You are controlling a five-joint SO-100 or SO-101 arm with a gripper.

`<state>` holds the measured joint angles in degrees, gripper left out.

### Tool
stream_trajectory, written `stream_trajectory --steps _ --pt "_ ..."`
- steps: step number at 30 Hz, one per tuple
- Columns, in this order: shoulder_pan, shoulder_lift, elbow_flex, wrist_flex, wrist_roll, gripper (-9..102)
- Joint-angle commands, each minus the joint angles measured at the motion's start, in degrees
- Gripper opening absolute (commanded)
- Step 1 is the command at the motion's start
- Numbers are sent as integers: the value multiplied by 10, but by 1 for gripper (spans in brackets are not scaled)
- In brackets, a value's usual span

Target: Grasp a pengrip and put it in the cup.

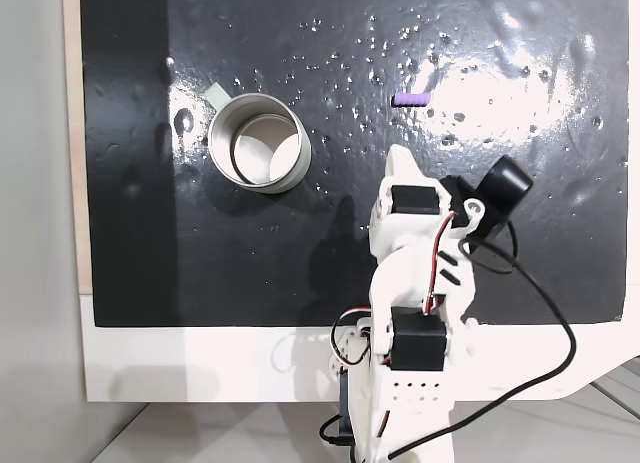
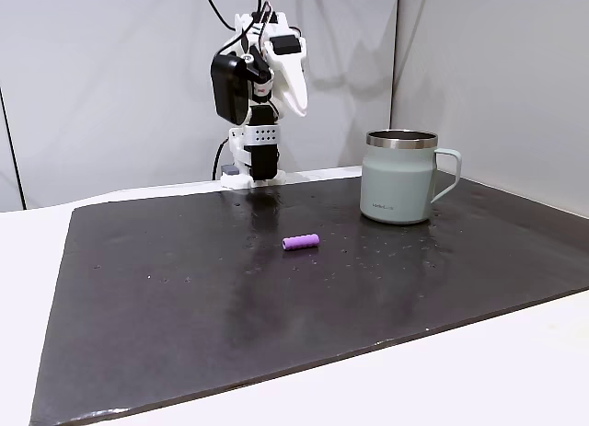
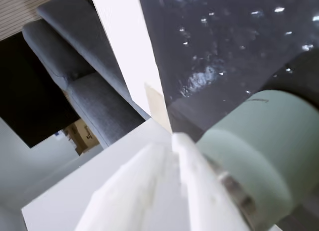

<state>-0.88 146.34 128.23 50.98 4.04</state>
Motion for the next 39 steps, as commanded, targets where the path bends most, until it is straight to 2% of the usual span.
stream_trajectory --steps 1,7,11,15,19,39 --pt "8 -86 -153 43 -4 0" --pt "1 -279 -390 196 -2 2" --pt "-3 -403 -543 313 23 12" --pt "-11 -490 -648 387 26 22" --pt "-11 -569 -744 453 34 26" --pt "27 -773 -773 443 2 27"
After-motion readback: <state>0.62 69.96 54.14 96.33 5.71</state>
